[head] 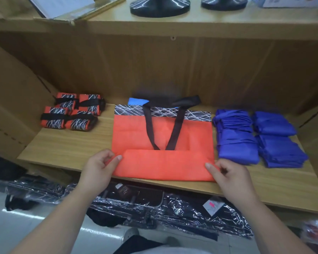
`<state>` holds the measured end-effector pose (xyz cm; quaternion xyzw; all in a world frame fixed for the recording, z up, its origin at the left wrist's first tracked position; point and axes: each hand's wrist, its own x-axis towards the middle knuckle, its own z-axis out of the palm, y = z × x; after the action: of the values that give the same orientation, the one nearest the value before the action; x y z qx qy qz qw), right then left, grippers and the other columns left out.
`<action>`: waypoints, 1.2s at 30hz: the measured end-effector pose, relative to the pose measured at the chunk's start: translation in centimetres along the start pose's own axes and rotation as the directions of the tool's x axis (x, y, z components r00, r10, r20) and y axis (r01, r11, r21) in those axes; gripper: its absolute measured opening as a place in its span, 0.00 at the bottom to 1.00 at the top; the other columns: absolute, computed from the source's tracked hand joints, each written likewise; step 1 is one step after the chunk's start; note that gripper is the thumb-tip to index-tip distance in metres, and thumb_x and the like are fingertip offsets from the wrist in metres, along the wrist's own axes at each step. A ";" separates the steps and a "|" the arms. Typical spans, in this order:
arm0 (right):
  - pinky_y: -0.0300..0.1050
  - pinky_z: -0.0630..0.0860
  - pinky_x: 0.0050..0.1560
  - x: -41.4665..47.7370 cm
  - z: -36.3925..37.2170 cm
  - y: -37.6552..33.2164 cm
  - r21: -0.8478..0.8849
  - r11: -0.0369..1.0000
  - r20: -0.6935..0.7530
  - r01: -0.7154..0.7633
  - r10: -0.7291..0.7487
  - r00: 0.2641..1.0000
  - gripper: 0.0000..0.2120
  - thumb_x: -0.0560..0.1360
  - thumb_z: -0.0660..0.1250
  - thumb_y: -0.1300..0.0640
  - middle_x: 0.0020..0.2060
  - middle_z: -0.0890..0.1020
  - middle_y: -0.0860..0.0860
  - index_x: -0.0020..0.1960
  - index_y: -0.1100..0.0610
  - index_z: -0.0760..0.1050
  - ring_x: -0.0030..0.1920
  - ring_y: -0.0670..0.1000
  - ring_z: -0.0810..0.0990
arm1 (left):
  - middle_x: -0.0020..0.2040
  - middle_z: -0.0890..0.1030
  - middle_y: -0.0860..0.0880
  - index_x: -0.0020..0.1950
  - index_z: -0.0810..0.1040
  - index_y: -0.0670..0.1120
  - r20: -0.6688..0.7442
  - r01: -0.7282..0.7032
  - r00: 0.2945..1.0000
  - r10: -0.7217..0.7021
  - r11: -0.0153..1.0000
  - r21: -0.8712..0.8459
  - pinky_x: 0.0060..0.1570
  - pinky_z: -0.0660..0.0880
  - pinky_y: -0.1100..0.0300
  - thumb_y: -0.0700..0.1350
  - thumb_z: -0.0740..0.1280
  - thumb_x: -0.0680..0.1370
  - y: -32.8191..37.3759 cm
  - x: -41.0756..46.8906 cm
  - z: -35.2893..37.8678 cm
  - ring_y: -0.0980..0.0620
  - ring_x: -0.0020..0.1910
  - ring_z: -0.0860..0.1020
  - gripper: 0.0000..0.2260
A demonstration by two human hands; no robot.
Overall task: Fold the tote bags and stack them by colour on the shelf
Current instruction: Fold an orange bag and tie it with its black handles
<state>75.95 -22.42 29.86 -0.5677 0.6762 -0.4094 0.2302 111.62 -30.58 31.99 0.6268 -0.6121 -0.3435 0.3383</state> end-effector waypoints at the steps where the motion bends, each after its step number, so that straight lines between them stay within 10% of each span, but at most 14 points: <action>1: 0.46 0.65 0.33 0.0 0.1 -0.1 -0.010 1.000 -0.009 -0.009 0.009 1.000 0.19 0.74 0.75 0.50 0.24 0.65 0.45 0.33 0.55 0.70 0.27 0.44 0.64 | 0.30 0.77 0.56 0.37 0.77 0.45 -0.017 -0.015 1.000 0.016 0.999 0.034 0.33 0.69 0.61 0.45 0.72 0.78 -0.1 0.1 0.2 0.60 0.28 0.71 0.11; 11: 0.43 0.78 0.44 -0.2 0.4 0.6 -0.118 0.993 -0.018 0.008 -0.010 1.000 0.15 0.67 0.81 0.57 0.37 0.78 0.42 0.46 0.44 0.78 0.41 0.45 0.78 | 0.39 0.75 0.56 0.42 0.77 0.58 -0.065 -0.214 0.971 0.231 0.956 0.199 0.41 0.73 0.63 0.37 0.78 0.71 -2.0 0.2 1.3 0.57 0.40 0.75 0.17; 19: 0.47 0.77 0.58 0.2 0.9 1.0 -0.235 0.873 0.151 0.428 -0.402 0.903 0.14 0.72 0.76 0.66 0.60 0.82 0.43 0.53 0.50 0.86 0.55 0.48 0.79 | 0.48 0.79 0.50 0.45 0.87 0.44 -0.023 -0.420 0.891 0.454 0.842 0.339 0.54 0.76 0.51 0.42 0.76 0.74 -2.8 0.5 1.3 0.48 0.51 0.76 0.02; 22: 0.52 0.77 0.60 0.3 0.2 1.6 -0.190 0.882 0.242 0.431 -0.383 0.891 0.11 0.78 0.72 0.51 0.64 0.80 0.38 0.60 0.48 0.84 0.60 0.45 0.77 | 0.54 0.82 0.49 0.54 0.86 0.44 0.144 -0.503 0.859 0.491 0.758 0.416 0.57 0.76 0.50 0.57 0.67 0.76 -3.3 0.1 0.1 0.48 0.55 0.76 0.19; 26: 0.55 0.72 0.67 -0.3 -1.0 2.2 -0.246 0.881 0.402 0.404 -0.286 0.870 0.34 0.66 0.72 0.29 0.71 0.71 0.31 0.69 0.41 0.77 0.67 0.42 0.71 | 0.62 0.81 0.49 0.62 0.83 0.44 0.313 -0.567 0.823 0.474 0.667 0.483 0.61 0.75 0.46 0.64 0.71 0.68 -4.0 -0.4 -1.4 0.48 0.60 0.75 0.31; 36: 0.36 0.77 0.45 -1.8 -3.2 0.0 0.061 0.995 0.328 0.080 -0.096 0.940 0.21 0.64 0.72 0.27 0.45 0.84 0.47 0.50 0.39 0.85 0.44 0.44 0.83 | 0.49 0.86 0.56 0.44 0.89 0.52 0.227 -0.213 0.949 0.220 0.975 -0.058 0.58 0.76 0.64 0.46 0.79 0.64 -0.9 -2.2 -2.5 0.57 0.53 0.82 0.10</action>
<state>73.88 -19.78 31.38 -0.6523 0.5921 -0.3342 0.3350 114.21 -28.36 32.62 0.5059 -0.7066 -0.3851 0.3106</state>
